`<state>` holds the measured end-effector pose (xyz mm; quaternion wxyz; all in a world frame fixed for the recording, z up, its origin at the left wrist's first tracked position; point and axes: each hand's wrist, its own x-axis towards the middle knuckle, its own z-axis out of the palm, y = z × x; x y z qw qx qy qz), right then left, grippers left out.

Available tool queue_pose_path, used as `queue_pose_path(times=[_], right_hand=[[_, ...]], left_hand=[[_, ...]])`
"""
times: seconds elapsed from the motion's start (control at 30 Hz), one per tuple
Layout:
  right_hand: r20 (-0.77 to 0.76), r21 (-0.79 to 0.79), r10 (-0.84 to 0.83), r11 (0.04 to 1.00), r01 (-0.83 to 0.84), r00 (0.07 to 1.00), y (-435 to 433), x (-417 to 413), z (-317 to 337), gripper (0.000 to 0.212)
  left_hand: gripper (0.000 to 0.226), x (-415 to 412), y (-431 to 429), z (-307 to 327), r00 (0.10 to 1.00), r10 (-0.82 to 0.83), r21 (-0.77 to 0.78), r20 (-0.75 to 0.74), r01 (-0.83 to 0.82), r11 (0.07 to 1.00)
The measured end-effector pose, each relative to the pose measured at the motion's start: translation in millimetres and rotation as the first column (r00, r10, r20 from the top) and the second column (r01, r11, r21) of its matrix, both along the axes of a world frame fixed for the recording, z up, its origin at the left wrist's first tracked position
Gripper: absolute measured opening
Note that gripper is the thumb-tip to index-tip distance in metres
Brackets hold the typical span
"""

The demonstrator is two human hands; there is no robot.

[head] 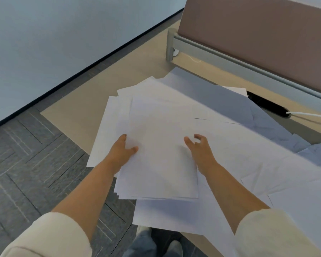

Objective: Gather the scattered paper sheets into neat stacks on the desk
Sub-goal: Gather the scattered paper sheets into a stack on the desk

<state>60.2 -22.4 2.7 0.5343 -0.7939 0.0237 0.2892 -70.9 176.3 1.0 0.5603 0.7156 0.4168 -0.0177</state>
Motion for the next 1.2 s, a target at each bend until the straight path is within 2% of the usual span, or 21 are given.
queue_pose_path(times=[0.1,0.17,0.27,0.37,0.47,0.53,0.6,0.67,0.7,0.73,0.8,0.87,0.93,0.97,1.07,1.2], right_hand=[[-0.043,-0.17,0.196,0.965,-0.201,0.98,26.0,-0.5,-7.1,0.036],[-0.001,-0.223,0.178,0.959,-0.174,0.984,41.9,-0.2,-9.3,0.034],[0.015,-0.261,0.121,0.959,-0.113,0.993,61.7,-2.0,-13.4,0.033],[0.022,-0.35,0.083,0.934,-0.071,0.996,80.5,-2.7,-19.6,0.032],[0.036,-0.506,0.087,0.86,-0.057,0.996,92.6,-2.5,-17.4,0.035],[0.06,-0.553,0.088,0.832,-0.04,0.994,98.1,-2.6,-16.2,0.032],[0.036,-0.521,0.055,0.853,-0.029,0.998,102.0,-1.9,-20.5,0.018],[0.057,-0.466,0.001,0.884,0.026,0.998,105.0,0.2,-27.6,0.026],[0.059,-0.461,-0.003,0.887,0.03,0.998,105.0,1.0,-27.8,0.03],[0.054,-0.444,-0.013,0.895,0.036,0.998,104.2,2.0,-28.5,0.03],[0.044,-0.418,-0.054,0.906,0.067,0.998,102.8,3.8,-27.8,0.029],[0.047,-0.413,-0.046,0.909,0.061,0.998,100.4,4.4,-27.1,0.023],[0.046,-0.394,-0.047,0.917,0.061,0.998,99.3,4.5,-27.1,0.006],[0.044,-0.372,-0.051,0.926,0.064,0.998,99.2,3.9,-26.3,0.007],[0.001,-0.288,-0.118,0.951,0.114,0.993,100.1,2.7,-25.5,0.03],[-0.004,-0.273,-0.022,0.962,0.02,1.0,106.7,0.5,-29.7,0.037]], left_hand=[[0.057,3.6,20.3,2.9,1.0,0.009,0.089,0.017,-0.011,0.996],[0.047,5.7,36.3,2.2,1.0,0.015,0.162,-0.005,-0.014,0.987],[0.044,5.1,62.7,-3.8,0.987,0.086,0.295,-0.138,-0.042,0.955],[0.049,5.5,77.1,-8.7,0.967,0.069,0.223,-0.243,-0.013,0.975],[0.049,9.3,83.6,-11.4,0.971,0.062,0.168,-0.232,-0.023,0.986],[0.048,11.8,88.5,-13.4,0.971,0.069,0.146,-0.23,-0.035,0.989],[0.043,13.1,91.0,-12.9,0.97,0.07,0.131,-0.234,-0.039,0.991],[0.013,14.3,93.2,-15.6,0.975,0.063,0.115,-0.213,-0.039,0.993],[0.014,14.7,93.7,-16.7,0.979,0.052,0.115,-0.197,-0.03,0.993],[0.028,15.6,94.3,-17.9,0.98,0.037,0.116,-0.193,-0.014,0.993],[0.035,16.0,95.5,-18.8,0.98,0.007,0.122,-0.197,0.017,0.992],[0.033,17.0,96.3,-18.8,0.98,-0.002,0.121,-0.199,0.026,0.992],[0.025,17.0,96.8,-18.4,0.98,-0.026,0.134,-0.197,0.053,0.99],[0.019,17.1,97.1,-18.5,0.98,-0.047,0.139,-0.195,0.075,0.987],[0.01,15.4,97.0,-20.5,0.978,-0.098,0.124,-0.183,0.122,0.985],[0.014,10.6,99.1,-21.1,0.986,-0.07,0.166,-0.153,0.095,0.981]])
